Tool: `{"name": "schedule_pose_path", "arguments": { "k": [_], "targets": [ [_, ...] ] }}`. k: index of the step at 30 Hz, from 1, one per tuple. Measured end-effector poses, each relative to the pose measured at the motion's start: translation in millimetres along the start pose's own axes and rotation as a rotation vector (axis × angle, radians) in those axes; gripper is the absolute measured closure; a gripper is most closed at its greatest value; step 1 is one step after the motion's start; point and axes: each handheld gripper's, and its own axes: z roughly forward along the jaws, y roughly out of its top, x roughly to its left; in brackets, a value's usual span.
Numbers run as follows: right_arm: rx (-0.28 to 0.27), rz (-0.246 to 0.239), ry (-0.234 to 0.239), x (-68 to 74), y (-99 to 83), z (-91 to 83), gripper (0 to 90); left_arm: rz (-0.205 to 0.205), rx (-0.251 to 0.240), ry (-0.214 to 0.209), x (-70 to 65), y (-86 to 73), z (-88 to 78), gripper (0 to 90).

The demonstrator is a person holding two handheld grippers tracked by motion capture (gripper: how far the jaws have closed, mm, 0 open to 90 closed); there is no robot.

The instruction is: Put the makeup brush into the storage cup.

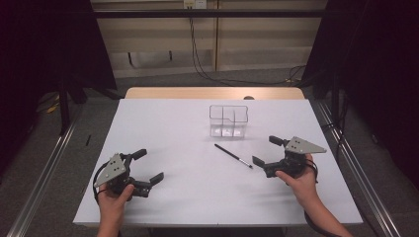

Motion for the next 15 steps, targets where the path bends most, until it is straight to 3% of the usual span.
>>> {"name": "schedule_pose_path", "arguments": {
  "k": [15],
  "targets": [
    [0.040,0.033,0.009,-3.0,7.2,12.0,0.0,0.013,0.013,-0.026,-1.5,1.8,10.9,0.0]
  ]
}}
